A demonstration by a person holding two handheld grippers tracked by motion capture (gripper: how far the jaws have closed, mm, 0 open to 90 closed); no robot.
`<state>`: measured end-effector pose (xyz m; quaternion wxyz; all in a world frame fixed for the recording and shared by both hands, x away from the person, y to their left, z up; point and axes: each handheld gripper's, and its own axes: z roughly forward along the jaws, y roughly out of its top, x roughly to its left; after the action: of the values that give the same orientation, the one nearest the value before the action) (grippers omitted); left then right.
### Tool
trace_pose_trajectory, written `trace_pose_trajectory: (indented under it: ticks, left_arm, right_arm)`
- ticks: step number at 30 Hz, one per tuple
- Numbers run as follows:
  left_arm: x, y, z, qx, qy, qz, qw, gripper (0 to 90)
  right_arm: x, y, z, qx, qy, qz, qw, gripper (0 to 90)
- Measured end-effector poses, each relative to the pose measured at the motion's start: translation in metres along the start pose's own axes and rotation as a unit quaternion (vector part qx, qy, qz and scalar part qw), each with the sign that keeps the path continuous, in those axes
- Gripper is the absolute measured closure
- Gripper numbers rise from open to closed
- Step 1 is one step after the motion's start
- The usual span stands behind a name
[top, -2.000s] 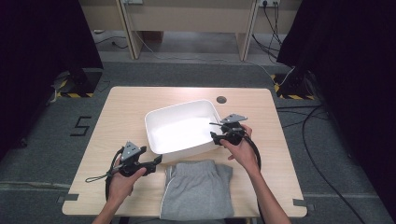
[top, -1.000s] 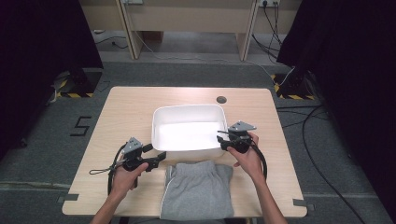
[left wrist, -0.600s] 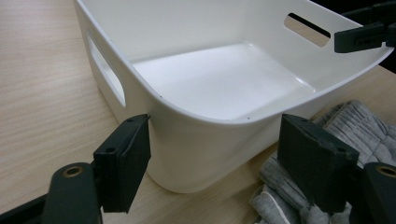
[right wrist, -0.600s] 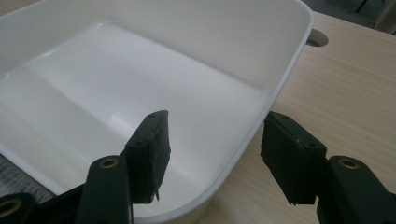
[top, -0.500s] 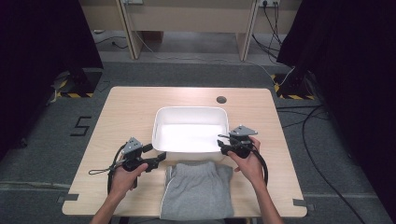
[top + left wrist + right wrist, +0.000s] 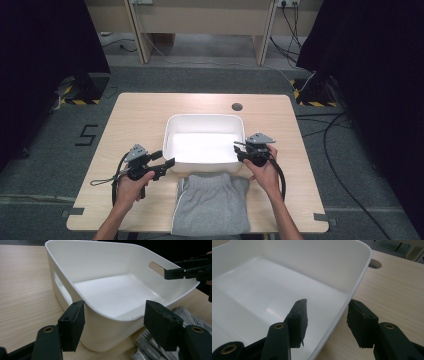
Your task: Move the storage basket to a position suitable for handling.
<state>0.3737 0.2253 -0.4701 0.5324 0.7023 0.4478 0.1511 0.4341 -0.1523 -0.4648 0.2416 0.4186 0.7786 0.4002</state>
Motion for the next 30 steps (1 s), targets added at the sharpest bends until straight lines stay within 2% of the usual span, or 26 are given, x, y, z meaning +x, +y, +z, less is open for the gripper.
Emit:
trace_pose_trajectory:
  ticks: [3, 5, 9, 12, 14, 22, 25, 26, 27, 30]
  left_arm:
    - [0.000, 0.000, 0.000, 0.001, -0.001, -0.005, 1.0000, 31.9]
    - [0.000, -0.001, 0.002, 0.001, -0.005, -0.011, 0.9999, 31.2]
    - [-0.004, -0.002, 0.003, 0.006, -0.002, -0.004, 1.0000, 30.9]
    - [-0.004, -0.001, 0.006, 0.004, -0.007, -0.007, 0.9999, 30.4]
    - [-0.004, 0.000, 0.007, 0.005, -0.006, -0.006, 1.0000, 30.3]
    - [-0.003, 0.000, 0.009, 0.004, -0.007, -0.008, 0.9999, 30.8]
    - [-0.003, 0.000, 0.009, 0.004, -0.006, -0.010, 0.9999, 30.9]
    - [-0.004, 0.000, 0.009, 0.008, -0.002, -0.008, 0.9999, 30.8]
    - [-0.004, 0.000, 0.008, 0.011, 0.001, -0.005, 0.9999, 28.4]
    - [-0.004, -0.002, 0.002, 0.010, 0.005, -0.013, 0.9999, 23.5]
  right_arm:
    - [-0.001, 0.000, 0.001, 0.001, -0.002, -0.002, 1.0000, 51.5]
    - [-0.004, 0.000, 0.003, -0.003, 0.004, 0.003, 1.0000, 51.9]
    - [-0.008, 0.000, 0.005, -0.007, 0.007, 0.004, 0.9999, 52.3]
    - [-0.014, 0.000, 0.007, -0.015, 0.019, 0.016, 0.9996, 53.0]
    - [-0.017, 0.000, 0.008, -0.018, 0.021, 0.014, 0.9995, 53.0]
    - [-0.020, 0.003, 0.011, -0.015, 0.020, 0.012, 0.9996, 53.8]
    - [-0.020, 0.003, 0.012, -0.015, 0.023, 0.020, 0.9994, 53.3]
    - [-0.021, 0.003, 0.012, -0.014, 0.024, 0.021, 0.9994, 50.5]
    - [-0.020, 0.003, 0.011, -0.011, 0.025, 0.022, 0.9994, 42.6]
    - [-0.018, 0.004, 0.001, -0.016, 0.008, 0.017, 0.9997, 36.7]
